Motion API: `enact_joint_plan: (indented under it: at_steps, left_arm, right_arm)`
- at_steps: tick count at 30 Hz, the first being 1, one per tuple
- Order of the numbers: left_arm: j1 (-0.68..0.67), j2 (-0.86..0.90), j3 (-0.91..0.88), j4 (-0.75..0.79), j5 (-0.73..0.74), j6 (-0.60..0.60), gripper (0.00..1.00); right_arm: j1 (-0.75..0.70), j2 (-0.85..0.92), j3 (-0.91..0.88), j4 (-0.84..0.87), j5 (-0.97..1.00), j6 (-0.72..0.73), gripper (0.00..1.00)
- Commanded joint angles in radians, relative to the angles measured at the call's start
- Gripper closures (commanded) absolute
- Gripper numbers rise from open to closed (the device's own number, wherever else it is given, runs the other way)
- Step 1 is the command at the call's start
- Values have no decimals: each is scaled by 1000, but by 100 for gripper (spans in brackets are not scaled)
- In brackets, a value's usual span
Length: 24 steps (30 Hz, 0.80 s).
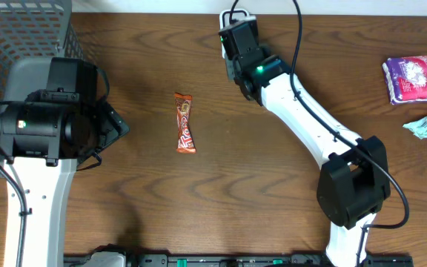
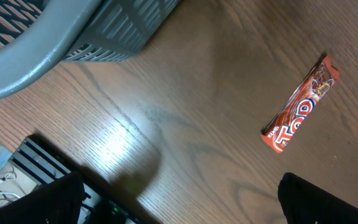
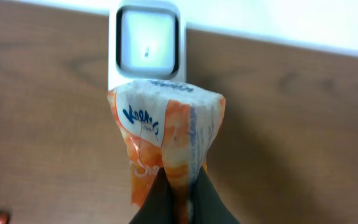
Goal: Scan the item barcode
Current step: 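Lift the Kleenex pack and hold it beneath the scanner, then carry the Kleenex pack to the right edge and drop it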
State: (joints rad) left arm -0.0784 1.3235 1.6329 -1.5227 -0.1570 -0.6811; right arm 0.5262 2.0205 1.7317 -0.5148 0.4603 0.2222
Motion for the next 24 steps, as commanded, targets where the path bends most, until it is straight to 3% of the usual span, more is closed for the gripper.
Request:
enact_joint_plan:
  at_steps: [1,8,19,24]
  left_arm:
    - [5,-11,0,-6,-12,-9,1]
    - [5,-11,0,-6,-12,-9,1]
    - [5,-11,0,-6,-12,-9,1]
    - [5,-11,0,-6,-12,-9,1]
  right_arm:
    - [-11,5,18,90,88,-104,99]
    - [-42,85,131,199,86,-179,99]
    - [-55,446,657,-82,54,-274,99]
    - [-55,501,718,-129,54,-280,99]
